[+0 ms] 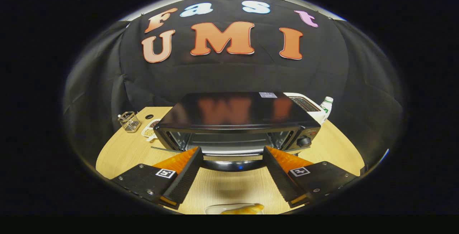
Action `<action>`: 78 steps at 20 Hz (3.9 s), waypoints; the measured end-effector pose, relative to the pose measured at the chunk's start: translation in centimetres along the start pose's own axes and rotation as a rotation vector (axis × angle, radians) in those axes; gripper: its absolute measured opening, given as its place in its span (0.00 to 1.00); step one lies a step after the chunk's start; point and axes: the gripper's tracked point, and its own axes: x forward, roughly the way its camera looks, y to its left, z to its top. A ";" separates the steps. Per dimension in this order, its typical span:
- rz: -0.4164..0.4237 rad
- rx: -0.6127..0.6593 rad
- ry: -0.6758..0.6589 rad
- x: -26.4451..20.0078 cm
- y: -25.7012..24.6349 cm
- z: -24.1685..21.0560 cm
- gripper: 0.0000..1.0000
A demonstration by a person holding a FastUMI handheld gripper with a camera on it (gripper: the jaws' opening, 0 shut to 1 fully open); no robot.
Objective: Open the toaster oven, put the food inside, and close the toaster oven door.
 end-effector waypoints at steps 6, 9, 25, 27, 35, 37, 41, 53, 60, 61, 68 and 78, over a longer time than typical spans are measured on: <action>-0.001 0.006 0.033 -1.8 0.0 -3.1 1.00; 0.000 0.008 0.048 -2.6 -0.3 -4.8 1.00; -0.003 0.009 0.235 -3.2 -0.3 -15.3 0.97; -0.003 0.018 0.278 -2.9 -0.3 -17.2 0.97; -0.041 0.075 0.285 -4.4 -1.0 -18.3 0.98; -0.052 0.089 0.263 -6.1 -1.2 -17.7 0.98; -0.106 0.144 0.238 -9.1 -1.8 -17.1 0.98; -0.235 0.208 0.352 -12.6 0.4 -23.6 0.98; -0.273 0.198 0.413 -11.4 0.5 -26.0 0.99; -0.271 0.205 0.424 -11.3 0.5 -26.4 0.99; -0.253 0.247 0.429 -11.5 0.6 -26.9 0.83; -0.130 0.246 0.255 -12.5 0.6 -18.2 0.72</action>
